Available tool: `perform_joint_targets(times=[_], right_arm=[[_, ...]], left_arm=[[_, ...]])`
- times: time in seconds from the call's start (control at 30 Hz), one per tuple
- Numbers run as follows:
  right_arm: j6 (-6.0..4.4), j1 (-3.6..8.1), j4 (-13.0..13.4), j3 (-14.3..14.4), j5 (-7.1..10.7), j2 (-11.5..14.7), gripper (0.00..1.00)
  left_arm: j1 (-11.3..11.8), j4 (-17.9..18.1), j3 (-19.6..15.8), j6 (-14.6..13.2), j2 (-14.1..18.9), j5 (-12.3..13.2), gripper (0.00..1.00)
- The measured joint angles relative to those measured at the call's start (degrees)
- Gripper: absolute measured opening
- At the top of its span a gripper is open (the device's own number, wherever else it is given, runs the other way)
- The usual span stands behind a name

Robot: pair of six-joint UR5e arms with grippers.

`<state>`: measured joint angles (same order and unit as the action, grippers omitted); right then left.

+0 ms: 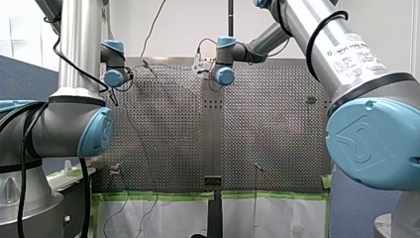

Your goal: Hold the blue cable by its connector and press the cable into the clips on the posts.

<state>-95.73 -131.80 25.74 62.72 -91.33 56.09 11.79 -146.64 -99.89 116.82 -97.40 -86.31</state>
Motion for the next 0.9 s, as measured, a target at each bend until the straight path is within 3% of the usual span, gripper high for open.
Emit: perform_joint_targets(times=[0.03, 0.07, 0.1, 0.13, 0.47, 0.77, 0.9], right_arm=[[0.00, 0.00, 0.0, 0.0, 0.00, 0.0, 0.02], [0.00, 0.00, -0.1, 0.0, 0.00, 0.0, 0.02], [0.00, 0.00, -0.1, 0.0, 0.00, 0.0, 0.02], [0.00, 0.00, -0.2, 0.0, 0.00, 0.0, 0.02], [0.03, 0.09, -0.6, 0.0, 0.00, -0.1, 0.02], [0.26, 0.32, -0.9, 0.1, 0.05, -0.2, 0.02], [0.33, 0.34, -0.9, 0.1, 0.13, -0.2, 0.02]], left_arm=[[0.0, -0.4, 0.0, -0.3, 0.0, -0.1, 0.67], [0.1, -0.8, 0.0, -0.4, 0.0, -0.1, 0.83], [0.1, -1.0, 0.0, -0.5, 0.0, -0.2, 0.83], [0.1, -1.2, 0.0, -0.6, 0.0, -0.2, 1.00], [-0.6, -5.7, 0.0, -5.3, 0.2, -2.6, 1.00], [-2.4, -9.7, -0.7, -9.0, 1.5, -0.3, 1.00], [-2.8, -11.4, -1.9, -8.5, 3.1, 0.5, 1.00]])
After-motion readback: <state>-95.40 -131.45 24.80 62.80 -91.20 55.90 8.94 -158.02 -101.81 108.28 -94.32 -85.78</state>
